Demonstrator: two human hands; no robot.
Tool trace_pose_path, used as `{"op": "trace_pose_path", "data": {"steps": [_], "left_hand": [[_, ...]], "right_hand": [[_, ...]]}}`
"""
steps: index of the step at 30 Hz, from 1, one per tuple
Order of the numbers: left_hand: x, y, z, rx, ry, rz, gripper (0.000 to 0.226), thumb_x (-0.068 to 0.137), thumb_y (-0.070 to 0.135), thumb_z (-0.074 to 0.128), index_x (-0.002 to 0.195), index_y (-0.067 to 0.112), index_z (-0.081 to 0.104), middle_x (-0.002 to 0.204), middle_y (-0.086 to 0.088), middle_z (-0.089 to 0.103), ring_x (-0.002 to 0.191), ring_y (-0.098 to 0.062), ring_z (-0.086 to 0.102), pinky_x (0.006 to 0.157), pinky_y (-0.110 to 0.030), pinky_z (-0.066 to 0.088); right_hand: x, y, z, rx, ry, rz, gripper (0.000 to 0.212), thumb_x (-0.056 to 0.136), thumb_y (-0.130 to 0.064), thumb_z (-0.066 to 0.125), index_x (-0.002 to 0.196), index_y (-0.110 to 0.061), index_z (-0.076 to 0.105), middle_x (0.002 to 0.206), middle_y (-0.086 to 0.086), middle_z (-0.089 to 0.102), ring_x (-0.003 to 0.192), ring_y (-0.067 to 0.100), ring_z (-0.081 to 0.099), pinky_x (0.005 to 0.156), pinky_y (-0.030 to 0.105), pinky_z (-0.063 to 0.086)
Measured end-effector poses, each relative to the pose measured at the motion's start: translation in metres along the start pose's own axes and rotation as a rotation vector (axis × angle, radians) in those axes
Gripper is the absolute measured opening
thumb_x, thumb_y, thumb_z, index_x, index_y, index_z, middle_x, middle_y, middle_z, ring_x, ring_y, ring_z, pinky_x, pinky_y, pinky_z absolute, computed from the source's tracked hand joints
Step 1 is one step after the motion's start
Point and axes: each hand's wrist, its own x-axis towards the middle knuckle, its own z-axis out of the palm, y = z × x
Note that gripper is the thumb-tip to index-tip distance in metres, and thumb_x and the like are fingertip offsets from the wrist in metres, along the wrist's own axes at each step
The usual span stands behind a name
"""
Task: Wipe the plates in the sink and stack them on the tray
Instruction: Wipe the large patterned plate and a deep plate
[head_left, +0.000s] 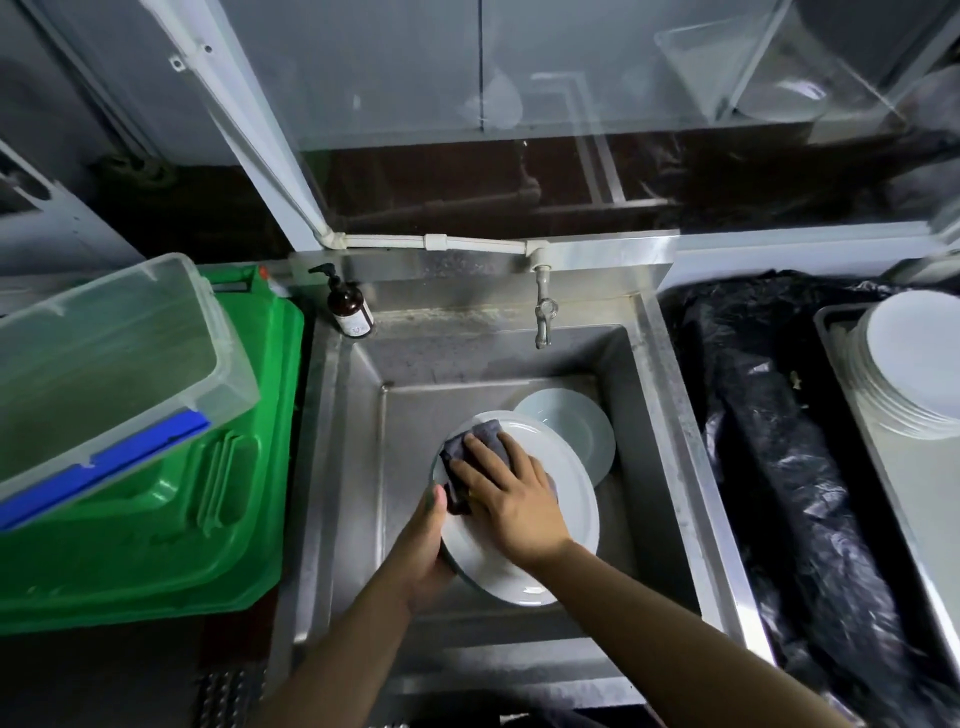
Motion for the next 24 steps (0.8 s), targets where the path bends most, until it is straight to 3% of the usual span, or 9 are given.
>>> {"op": "trace_pose_path", "data": {"steps": [2,6,8,10,12,14,16,19,24], "left_hand": [[-0.006,0.001,-0.002,0.026,-0.003,0.010,0.058,0.106,0.048,0.031,0.154,0.016,0.041,0.150,-0.014,0.054,0.137,-0.031,0.053,0.102,-0.042,0.053],[-0.019,0.005,-0.006,0.055,-0.025,0.037,0.084,0.083,0.056,0.075,0.150,0.013,0.048,0.146,-0.018,0.056,0.135,-0.035,0.055,0.104,-0.046,0.052],[-0.022,0.007,-0.007,0.084,-0.057,0.027,0.089,0.075,0.057,0.082,0.147,0.014,0.052,0.144,-0.020,0.057,0.133,-0.037,0.055,0.104,-0.049,0.052],[-0.021,0.007,-0.008,0.103,-0.048,0.006,0.083,0.080,0.055,0.078,0.147,0.014,0.052,0.143,-0.018,0.059,0.132,-0.035,0.057,0.101,-0.046,0.053],[-0.017,0.006,-0.007,0.107,0.018,-0.009,0.063,0.095,0.047,0.060,0.147,0.013,0.050,0.140,-0.015,0.062,0.129,-0.031,0.060,0.100,-0.041,0.055],[-0.013,0.004,-0.008,0.129,0.061,-0.031,0.048,0.105,0.036,0.044,0.146,0.013,0.050,0.136,-0.014,0.066,0.125,-0.029,0.063,0.099,-0.040,0.054],[-0.014,0.003,-0.010,0.113,0.096,-0.053,0.041,0.106,0.032,0.043,0.141,0.014,0.053,0.131,-0.013,0.069,0.118,-0.026,0.067,0.095,-0.039,0.055],[-0.016,0.006,-0.010,0.077,0.076,-0.052,0.043,0.098,0.027,0.052,0.138,0.011,0.057,0.129,-0.016,0.069,0.110,-0.026,0.071,0.085,-0.036,0.060],[-0.022,0.008,-0.018,-0.014,0.088,-0.027,0.042,0.093,0.015,0.061,0.135,0.014,0.062,0.129,-0.021,0.067,0.108,-0.034,0.071,0.085,-0.046,0.061]], "right_hand": [[0.014,0.011,0.000,-0.011,-0.042,0.023,0.042,0.093,-0.039,0.052,0.135,-0.036,0.059,0.150,-0.007,0.049,0.132,0.040,0.047,0.091,0.046,0.047],[0.031,0.038,0.002,0.014,-0.157,0.288,0.041,0.092,-0.041,0.051,0.132,-0.040,0.058,0.145,-0.017,0.049,0.123,0.036,0.050,0.086,0.042,0.046],[0.032,0.049,0.001,0.088,-0.216,0.426,0.039,0.096,-0.040,0.051,0.135,-0.039,0.057,0.146,-0.018,0.048,0.122,0.033,0.047,0.090,0.041,0.040],[0.028,0.043,0.000,0.124,-0.083,0.367,0.037,0.094,-0.035,0.051,0.128,-0.030,0.065,0.140,-0.012,0.057,0.116,0.031,0.050,0.090,0.040,0.043],[0.024,0.024,0.001,0.182,0.059,0.109,0.033,0.093,-0.031,0.052,0.117,-0.022,0.071,0.132,-0.006,0.064,0.112,0.027,0.054,0.094,0.037,0.044],[0.020,0.001,0.004,0.270,0.040,-0.110,0.026,0.096,-0.027,0.055,0.116,-0.023,0.071,0.132,-0.007,0.063,0.115,0.027,0.056,0.100,0.039,0.043],[0.019,-0.009,0.007,0.299,-0.046,-0.185,0.026,0.099,-0.030,0.055,0.120,-0.029,0.069,0.136,-0.012,0.059,0.121,0.029,0.054,0.099,0.043,0.044],[0.026,0.008,0.009,0.240,-0.046,-0.129,0.030,0.096,-0.031,0.055,0.124,-0.032,0.066,0.138,-0.014,0.057,0.121,0.030,0.053,0.096,0.040,0.047],[0.031,0.062,0.015,0.261,-0.124,0.291,0.047,0.092,-0.051,0.040,0.130,-0.034,0.062,0.137,-0.015,0.058,0.111,0.031,0.056,0.092,0.044,0.049]]}}
